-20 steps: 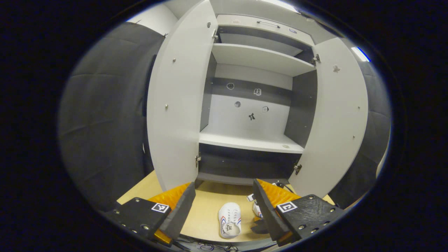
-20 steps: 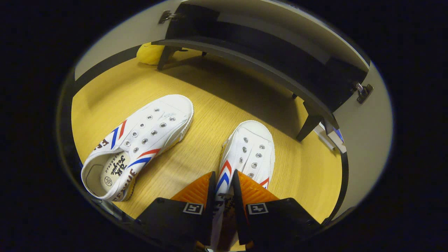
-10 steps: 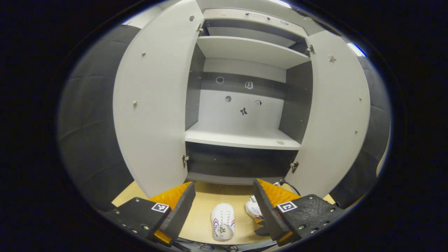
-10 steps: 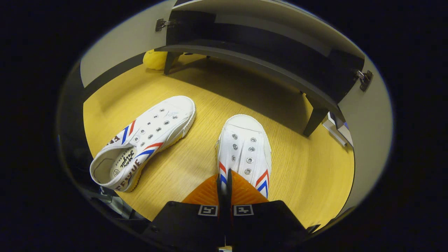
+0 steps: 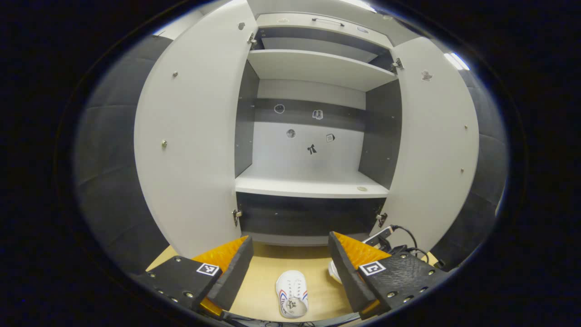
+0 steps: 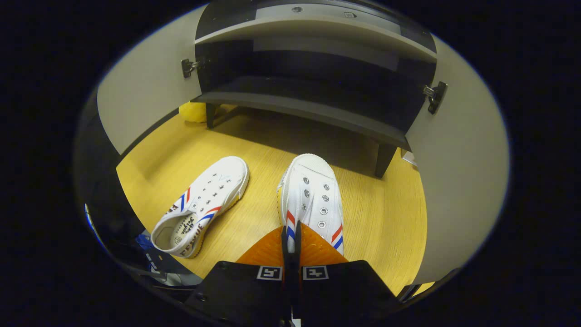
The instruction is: Grab one shoe with the right hand and put it into the shoe cabinet, grab the other shoe with the left hand and put it into the shoe cabinet; then close the right door with the right hand and the left door with the left hand.
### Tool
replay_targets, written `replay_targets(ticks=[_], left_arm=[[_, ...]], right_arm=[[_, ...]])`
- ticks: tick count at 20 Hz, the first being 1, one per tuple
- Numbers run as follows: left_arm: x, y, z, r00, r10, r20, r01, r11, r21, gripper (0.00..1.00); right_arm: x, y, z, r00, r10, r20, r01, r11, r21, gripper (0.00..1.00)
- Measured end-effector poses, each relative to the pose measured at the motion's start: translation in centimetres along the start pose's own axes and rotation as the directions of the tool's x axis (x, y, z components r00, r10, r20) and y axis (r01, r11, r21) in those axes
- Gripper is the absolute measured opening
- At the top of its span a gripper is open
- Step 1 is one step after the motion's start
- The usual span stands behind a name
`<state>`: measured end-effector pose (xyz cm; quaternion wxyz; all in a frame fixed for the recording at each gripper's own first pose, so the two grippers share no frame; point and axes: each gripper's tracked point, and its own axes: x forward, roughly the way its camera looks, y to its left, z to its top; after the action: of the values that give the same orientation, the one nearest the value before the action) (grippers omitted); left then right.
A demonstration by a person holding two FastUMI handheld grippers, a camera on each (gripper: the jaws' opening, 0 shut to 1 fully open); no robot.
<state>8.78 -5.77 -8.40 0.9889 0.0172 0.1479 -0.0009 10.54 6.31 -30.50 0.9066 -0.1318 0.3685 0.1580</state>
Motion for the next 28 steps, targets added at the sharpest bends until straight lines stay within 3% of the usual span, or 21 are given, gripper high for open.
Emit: replay_targets(ticks=[5,11,19,23,28], left_arm=[[-0.7,1.2,0.4,0.996,-0.089,0.022,0.088,0.994,0.066,0.95],[-2.2,3.3,0.2,0.985,-0.169,0.04,0.162,0.976,0.148,0.94],[-2.8,5.3,-0.1,0.98,-0.192,0.052,0.184,0.973,0.137,0.94],[-2.8,4.7,0.5,0.977,-0.202,0.072,0.19,0.97,0.151,0.94],[-2.3,4.4,1.0,0.981,-0.176,0.078,0.163,0.975,0.151,0.95]], right_arm=[[-4.6,1.0,5.3,0.988,-0.052,0.144,0.037,0.994,0.101,0.02],[-10.3,2.6,12.1,0.937,-0.122,0.326,0.078,0.986,0.145,0.02],[-17.5,1.8,23.1,0.803,-0.192,0.564,0.097,0.976,0.193,0.02],[-18.0,0.0,29.1,0.733,-0.209,0.647,0.138,0.977,0.16,0.02],[-17.6,-2.3,35.1,0.667,-0.225,0.71,0.162,0.974,0.156,0.02]])
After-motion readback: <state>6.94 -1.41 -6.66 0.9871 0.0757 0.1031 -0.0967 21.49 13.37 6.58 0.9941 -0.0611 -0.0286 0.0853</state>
